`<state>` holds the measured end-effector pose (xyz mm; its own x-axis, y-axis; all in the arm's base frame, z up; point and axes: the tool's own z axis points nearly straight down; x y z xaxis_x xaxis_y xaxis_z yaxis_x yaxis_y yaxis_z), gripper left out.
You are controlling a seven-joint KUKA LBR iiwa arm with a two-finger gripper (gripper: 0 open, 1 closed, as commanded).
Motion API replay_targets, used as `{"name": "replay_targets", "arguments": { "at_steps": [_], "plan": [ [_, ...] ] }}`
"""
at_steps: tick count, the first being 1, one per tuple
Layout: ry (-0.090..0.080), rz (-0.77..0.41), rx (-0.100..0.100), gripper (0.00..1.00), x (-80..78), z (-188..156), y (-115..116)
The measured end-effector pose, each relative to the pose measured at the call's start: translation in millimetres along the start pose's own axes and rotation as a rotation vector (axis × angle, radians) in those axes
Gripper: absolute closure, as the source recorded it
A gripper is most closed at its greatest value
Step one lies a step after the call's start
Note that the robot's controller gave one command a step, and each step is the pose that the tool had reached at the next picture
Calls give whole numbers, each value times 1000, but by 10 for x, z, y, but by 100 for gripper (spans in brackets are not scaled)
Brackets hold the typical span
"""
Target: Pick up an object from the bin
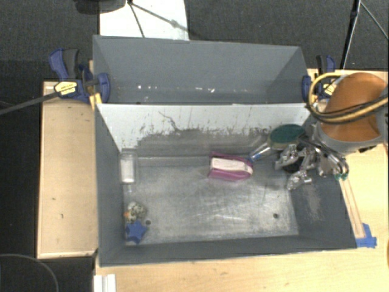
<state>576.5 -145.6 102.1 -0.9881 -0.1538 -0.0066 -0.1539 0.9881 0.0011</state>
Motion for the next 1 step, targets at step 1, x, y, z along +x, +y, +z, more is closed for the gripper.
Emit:
{"name": "replay_targets", "arguments": {
  "at_steps": [1],
  "plan": [
    [-1, -45, 2, 100, 48, -177, -13]
  ]
}}
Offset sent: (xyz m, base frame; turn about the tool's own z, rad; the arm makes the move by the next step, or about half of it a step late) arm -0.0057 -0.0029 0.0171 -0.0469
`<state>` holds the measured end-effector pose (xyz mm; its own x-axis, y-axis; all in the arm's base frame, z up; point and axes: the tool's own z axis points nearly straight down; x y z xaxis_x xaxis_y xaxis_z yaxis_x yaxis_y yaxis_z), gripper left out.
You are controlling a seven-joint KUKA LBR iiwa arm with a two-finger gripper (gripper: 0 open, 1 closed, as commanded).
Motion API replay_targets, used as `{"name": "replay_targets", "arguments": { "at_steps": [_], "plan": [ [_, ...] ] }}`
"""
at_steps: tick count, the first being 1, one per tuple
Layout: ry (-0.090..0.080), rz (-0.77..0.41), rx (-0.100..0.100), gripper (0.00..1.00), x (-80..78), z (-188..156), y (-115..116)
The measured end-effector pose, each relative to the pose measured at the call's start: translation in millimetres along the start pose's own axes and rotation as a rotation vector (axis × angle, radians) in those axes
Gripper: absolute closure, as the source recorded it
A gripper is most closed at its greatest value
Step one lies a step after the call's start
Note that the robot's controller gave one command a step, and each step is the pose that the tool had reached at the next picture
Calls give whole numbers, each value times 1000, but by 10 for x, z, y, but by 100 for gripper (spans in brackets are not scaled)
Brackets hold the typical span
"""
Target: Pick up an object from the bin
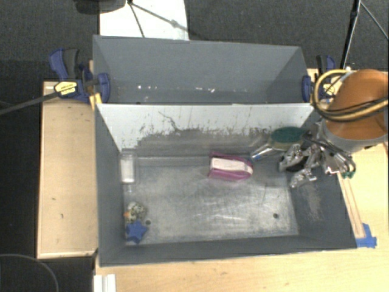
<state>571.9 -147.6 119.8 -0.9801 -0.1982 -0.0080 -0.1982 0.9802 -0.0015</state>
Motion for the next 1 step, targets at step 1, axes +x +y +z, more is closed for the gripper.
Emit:
{"name": "replay_targets", "arguments": {
  "at_steps": [1],
  "plan": [
    [-2, -5, 3, 100, -115, -1111, 60]
  ]
}}
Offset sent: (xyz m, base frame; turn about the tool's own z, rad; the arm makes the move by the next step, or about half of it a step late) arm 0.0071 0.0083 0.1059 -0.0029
